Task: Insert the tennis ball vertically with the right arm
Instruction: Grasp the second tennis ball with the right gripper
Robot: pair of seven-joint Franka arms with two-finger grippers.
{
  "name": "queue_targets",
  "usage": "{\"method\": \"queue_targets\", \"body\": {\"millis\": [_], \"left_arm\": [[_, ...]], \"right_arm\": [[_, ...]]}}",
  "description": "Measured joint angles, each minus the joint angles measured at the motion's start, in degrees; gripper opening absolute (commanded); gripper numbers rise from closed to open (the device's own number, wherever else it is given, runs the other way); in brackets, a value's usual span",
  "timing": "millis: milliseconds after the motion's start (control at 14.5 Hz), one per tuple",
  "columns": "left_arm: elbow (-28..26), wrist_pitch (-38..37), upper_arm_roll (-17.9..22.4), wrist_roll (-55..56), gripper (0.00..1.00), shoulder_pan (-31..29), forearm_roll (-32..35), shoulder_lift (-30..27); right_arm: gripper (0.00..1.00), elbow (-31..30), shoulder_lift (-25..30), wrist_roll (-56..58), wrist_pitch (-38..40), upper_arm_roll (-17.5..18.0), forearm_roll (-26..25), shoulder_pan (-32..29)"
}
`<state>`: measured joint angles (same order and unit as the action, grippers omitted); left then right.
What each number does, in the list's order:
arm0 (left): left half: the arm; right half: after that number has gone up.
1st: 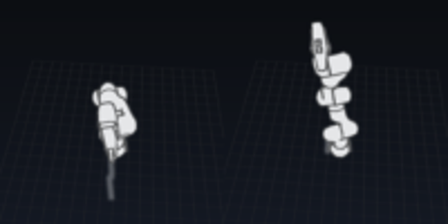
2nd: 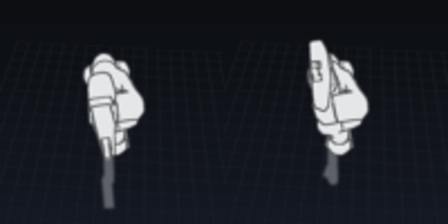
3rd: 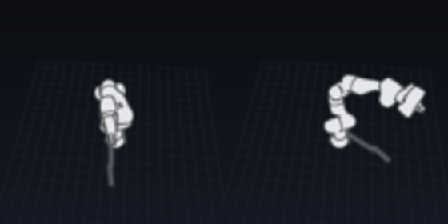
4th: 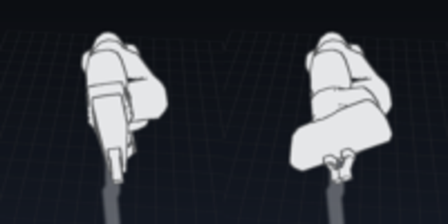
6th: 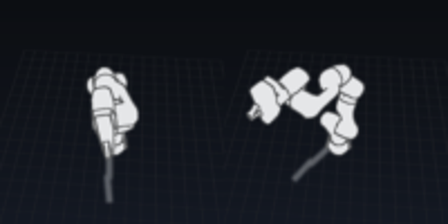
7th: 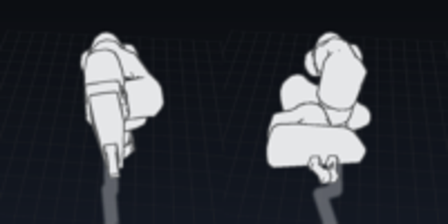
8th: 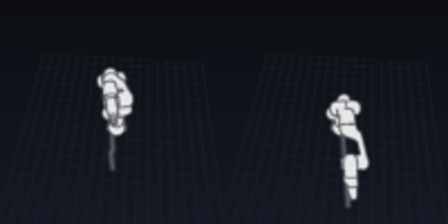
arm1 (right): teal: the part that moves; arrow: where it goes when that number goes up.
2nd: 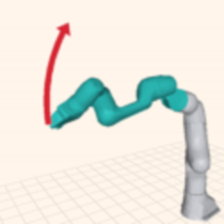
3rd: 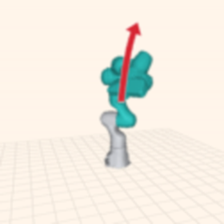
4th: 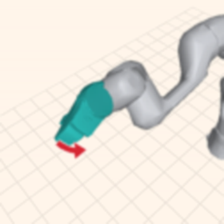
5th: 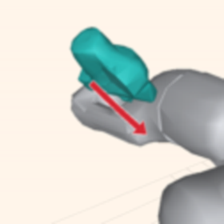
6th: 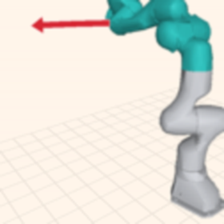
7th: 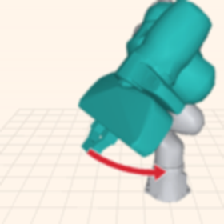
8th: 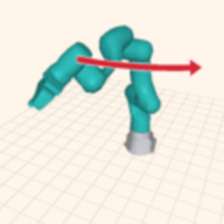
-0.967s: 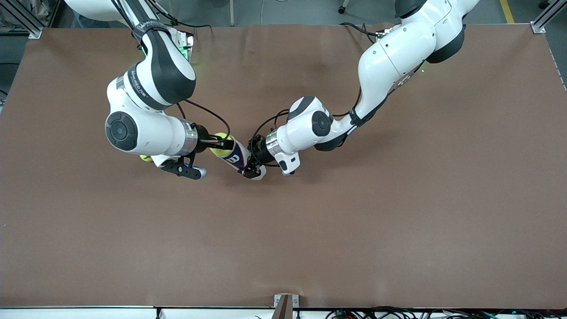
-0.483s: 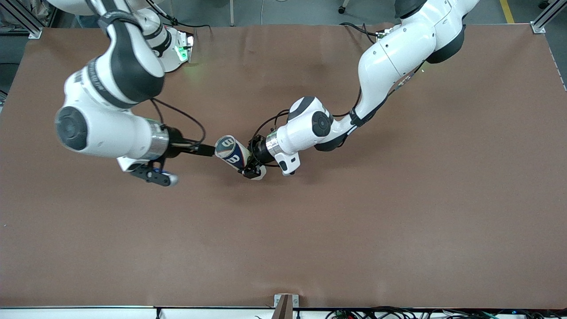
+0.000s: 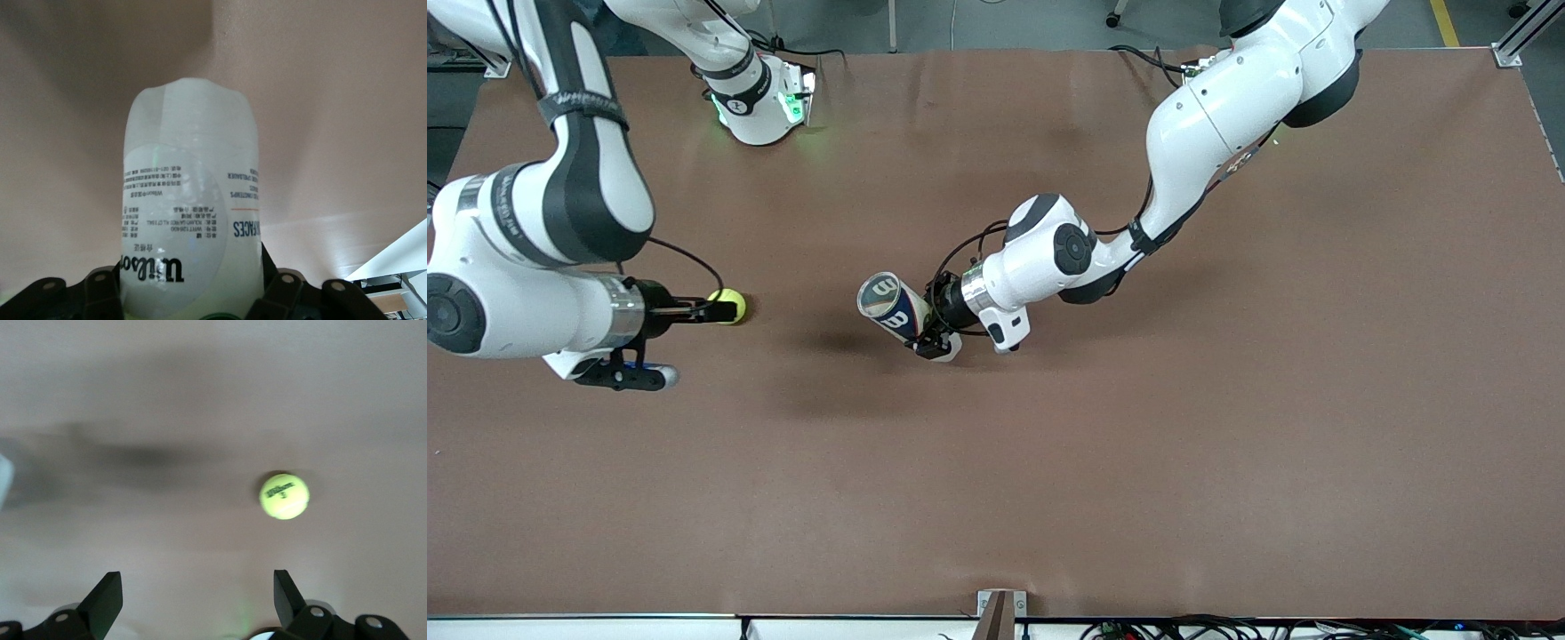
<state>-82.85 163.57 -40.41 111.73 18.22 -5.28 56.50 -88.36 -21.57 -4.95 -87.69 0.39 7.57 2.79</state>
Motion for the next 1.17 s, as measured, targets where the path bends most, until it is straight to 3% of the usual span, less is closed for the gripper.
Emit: {"method": "queue_targets", "body": {"millis": [276, 690, 829, 1174], "left_arm": [[0.1, 0.0, 0.0, 0.0, 0.58, 0.0, 0.0, 0.0], [0.2, 0.0, 0.0, 0.0, 0.63, -0.2, -0.2, 0.0], [0.2, 0.0, 0.0, 0.0, 0.73, -0.2, -0.3, 0.0], [0.3, 0.0, 0.0, 0.0, 0.74, -0.2, -0.4, 0.0]], "right_arm": [[1.0, -8.3, -0.1, 10.6, -6.2, -0.1, -1.6, -7.2], [1.0, -21.9, 1.2, 12.0, -18.2, 0.9, -1.9, -7.1], [1.0, -24.6, 1.6, 12.0, -20.9, 1.0, -1.9, -7.0], [1.0, -29.4, 1.7, 12.0, -27.5, 1.0, -2.0, -7.0]]}}
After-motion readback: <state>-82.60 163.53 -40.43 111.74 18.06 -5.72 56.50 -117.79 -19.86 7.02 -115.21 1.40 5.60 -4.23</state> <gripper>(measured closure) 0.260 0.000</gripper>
